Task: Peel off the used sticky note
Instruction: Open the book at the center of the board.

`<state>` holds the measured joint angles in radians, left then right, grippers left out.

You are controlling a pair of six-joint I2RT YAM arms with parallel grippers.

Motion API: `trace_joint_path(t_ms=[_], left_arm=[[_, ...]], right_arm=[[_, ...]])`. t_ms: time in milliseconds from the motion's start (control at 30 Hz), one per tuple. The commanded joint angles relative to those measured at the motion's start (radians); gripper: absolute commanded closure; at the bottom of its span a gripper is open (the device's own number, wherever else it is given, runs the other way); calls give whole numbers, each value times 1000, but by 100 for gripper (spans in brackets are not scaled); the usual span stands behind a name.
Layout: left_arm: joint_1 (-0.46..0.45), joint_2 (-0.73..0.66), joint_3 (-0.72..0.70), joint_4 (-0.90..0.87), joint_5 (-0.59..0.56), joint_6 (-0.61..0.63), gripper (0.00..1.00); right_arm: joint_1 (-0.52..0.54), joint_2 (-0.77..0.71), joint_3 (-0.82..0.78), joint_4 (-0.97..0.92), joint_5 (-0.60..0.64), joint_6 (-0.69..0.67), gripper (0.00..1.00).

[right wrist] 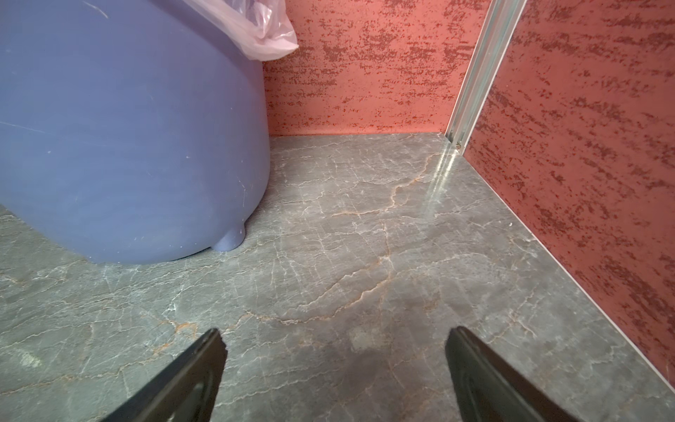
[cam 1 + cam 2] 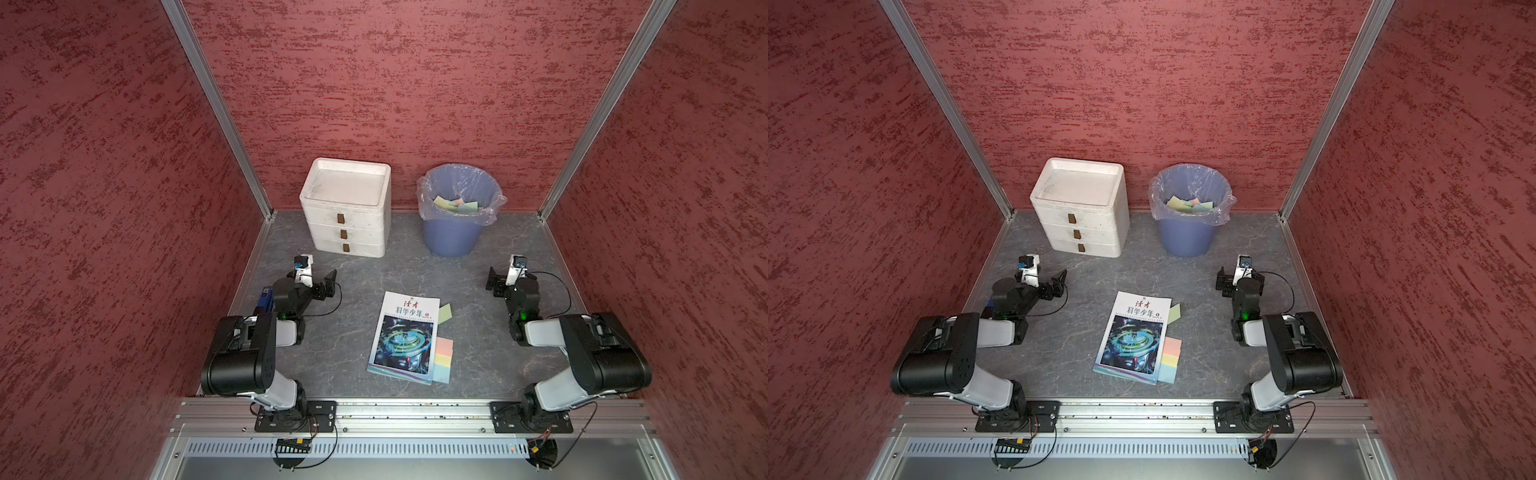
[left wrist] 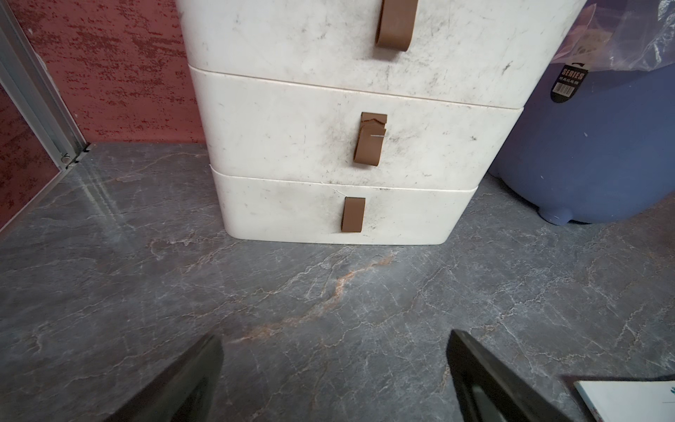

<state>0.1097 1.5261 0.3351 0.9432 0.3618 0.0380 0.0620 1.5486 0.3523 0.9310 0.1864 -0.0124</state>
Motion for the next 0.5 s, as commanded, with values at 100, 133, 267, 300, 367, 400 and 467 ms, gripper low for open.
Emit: trace_joint_path(t_ms=[100, 133, 267, 300, 367, 400, 467], left_arm=[[19, 2, 10, 27, 72, 1, 0], [26, 0, 8, 35, 82, -6, 0], [54, 3, -9, 78, 108, -31, 0], [56, 3, -11, 81, 110, -32, 0], [52, 2, 1, 58, 107, -27, 0], [43, -1, 9, 35, 97, -17, 0], [27, -6, 17, 11, 78, -4, 0]], right_arm=[[8, -14, 19, 13, 63, 14, 1], [9, -18, 16, 14, 61, 13, 1], [26, -59, 23, -25, 59, -6, 1], [38, -111, 47, -140, 133, 3, 1], [40, -249, 139, -361, 180, 42, 1], [40, -309, 176, -449, 176, 69, 1], [41, -407, 300, -648, 145, 144, 1]])
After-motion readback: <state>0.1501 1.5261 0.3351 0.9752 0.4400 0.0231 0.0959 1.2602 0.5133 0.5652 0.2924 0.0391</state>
